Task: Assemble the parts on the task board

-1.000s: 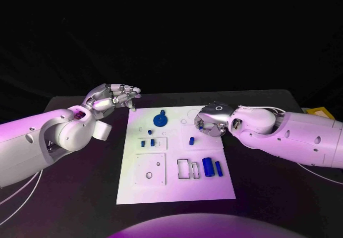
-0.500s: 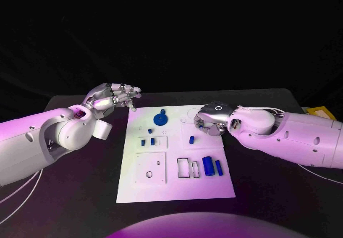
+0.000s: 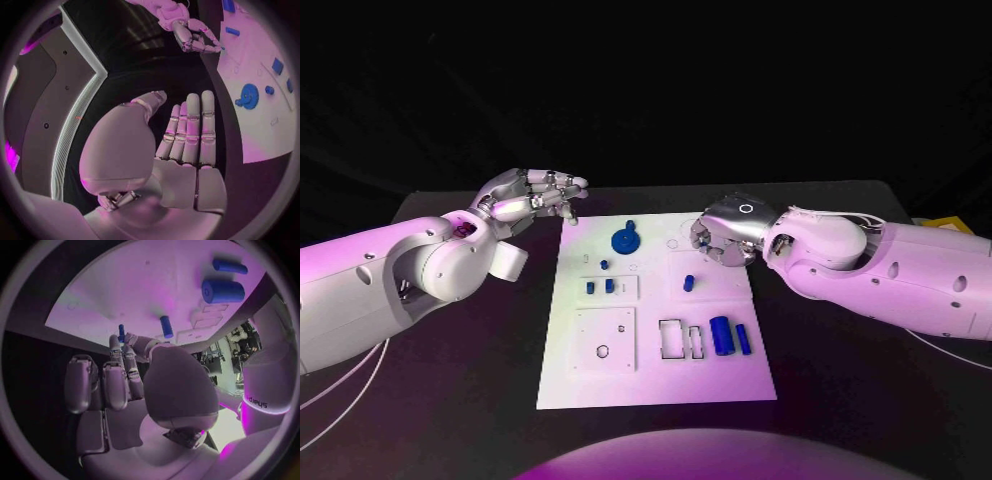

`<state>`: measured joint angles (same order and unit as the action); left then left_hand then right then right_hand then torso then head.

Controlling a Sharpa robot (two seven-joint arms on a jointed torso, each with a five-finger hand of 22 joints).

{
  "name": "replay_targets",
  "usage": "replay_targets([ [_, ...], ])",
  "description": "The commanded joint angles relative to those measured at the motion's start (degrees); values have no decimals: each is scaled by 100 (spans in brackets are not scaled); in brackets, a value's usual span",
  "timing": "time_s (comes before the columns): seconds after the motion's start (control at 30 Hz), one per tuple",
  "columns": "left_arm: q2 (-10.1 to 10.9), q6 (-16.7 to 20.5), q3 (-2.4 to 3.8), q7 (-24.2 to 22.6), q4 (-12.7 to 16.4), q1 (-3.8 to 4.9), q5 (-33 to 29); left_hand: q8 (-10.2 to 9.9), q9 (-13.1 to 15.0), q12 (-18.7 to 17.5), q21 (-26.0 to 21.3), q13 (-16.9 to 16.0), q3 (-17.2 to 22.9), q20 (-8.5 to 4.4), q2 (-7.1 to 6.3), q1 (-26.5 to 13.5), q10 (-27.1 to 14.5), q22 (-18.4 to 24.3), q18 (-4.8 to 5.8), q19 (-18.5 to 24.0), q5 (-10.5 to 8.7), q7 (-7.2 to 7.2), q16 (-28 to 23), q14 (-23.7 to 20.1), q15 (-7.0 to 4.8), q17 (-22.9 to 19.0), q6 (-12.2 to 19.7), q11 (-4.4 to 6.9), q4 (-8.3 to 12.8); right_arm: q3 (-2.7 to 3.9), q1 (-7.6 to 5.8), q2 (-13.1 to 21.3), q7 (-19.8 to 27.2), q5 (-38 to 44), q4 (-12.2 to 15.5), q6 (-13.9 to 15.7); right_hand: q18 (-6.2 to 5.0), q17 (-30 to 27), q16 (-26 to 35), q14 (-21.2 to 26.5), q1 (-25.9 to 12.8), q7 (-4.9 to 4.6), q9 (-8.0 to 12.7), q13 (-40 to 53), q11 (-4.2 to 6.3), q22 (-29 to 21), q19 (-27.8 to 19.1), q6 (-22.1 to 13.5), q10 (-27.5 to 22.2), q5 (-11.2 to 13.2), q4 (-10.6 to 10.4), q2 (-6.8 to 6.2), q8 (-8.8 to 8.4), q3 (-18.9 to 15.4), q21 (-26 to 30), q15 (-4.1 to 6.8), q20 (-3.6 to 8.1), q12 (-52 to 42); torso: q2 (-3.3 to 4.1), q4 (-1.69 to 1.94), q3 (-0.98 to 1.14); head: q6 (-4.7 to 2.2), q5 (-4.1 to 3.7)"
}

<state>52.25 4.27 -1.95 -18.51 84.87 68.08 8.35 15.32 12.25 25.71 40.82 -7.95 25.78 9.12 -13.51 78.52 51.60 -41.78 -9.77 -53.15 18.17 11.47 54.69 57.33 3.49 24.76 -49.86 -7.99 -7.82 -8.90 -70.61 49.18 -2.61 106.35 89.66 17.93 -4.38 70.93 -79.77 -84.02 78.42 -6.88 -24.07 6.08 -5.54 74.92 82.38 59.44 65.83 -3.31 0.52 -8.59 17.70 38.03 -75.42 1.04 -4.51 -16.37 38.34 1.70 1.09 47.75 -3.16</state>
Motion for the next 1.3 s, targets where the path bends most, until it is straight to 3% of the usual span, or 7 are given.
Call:
replay_targets([
  [0.03,-21,-124,4,14,0,2,-9,-18,-5,-26,-27,8,-17,5,13,64,-46,8,-67,-29,22,-7,-37,24,32,-6,46,3,-23,13,-54,47,-64,-235,146,144,111,7,-17,-238,75,-29,-6,242,234,727,38,-6,199,-18,230,67,-37,199,-14,21,-9,24,0,-1,-2,8,20],
  [0.3,-33,-144,4,35,-12,2,-9,-18,-6,-38,-39,17,-22,9,14,74,-82,16,-66,-31,25,2,-44,18,40,-10,57,-7,-21,35,-133,53,-6,-607,635,133,114,21,-27,-241,62,-44,-5,251,222,741,42,-22,180,-25,244,65,-54,205,-29,11,-16,44,7,-4,-1,4,150],
  [0.53,-48,-160,4,44,-12,2,-9,-16,-5,-49,-48,25,-25,13,18,85,-113,21,-65,-34,28,8,-48,16,45,-13,63,-14,-17,36,-26,-147,78,-760,908,139,116,21,-30,-241,58,-58,-4,259,209,751,43,-42,161,-38,262,73,-73,214,-39,1,-24,65,5,-1,-3,54,453],
  [0.77,-69,-167,4,45,-23,2,-9,-15,-5,-56,-53,30,-27,15,18,93,-133,24,-65,-36,29,11,-51,14,48,-14,67,-18,-13,35,150,-399,153,-853,975,151,118,23,-33,-241,59,-74,-4,269,196,764,47,-59,143,-53,285,80,-92,224,-54,-9,-32,85,5,2,-4,127,701],
  [1.1,-132,-149,5,29,-101,4,-12,-11,-3,-64,-59,36,-29,18,25,103,-158,28,-65,-39,32,15,-54,12,52,-16,67,-23,-9,28,521,-811,277,-1021,895,164,120,19,-36,-240,63,-98,-1,284,176,780,49,-90,122,-75,323,96,-124,239,-68,-25,-46,112,2,2,-5,225,951],
  [1.3,-191,-157,5,32,-143,7,-13,-7,-2,-66,-61,38,-28,19,28,109,-166,29,-65,-40,34,15,-55,12,53,-17,64,-24,-6,19,719,-1005,334,-1075,731,182,121,19,-36,-239,64,-101,-1,287,173,784,52,-94,119,-78,328,99,-128,241,-74,-28,-48,116,2,6,-9,225,1164],
])
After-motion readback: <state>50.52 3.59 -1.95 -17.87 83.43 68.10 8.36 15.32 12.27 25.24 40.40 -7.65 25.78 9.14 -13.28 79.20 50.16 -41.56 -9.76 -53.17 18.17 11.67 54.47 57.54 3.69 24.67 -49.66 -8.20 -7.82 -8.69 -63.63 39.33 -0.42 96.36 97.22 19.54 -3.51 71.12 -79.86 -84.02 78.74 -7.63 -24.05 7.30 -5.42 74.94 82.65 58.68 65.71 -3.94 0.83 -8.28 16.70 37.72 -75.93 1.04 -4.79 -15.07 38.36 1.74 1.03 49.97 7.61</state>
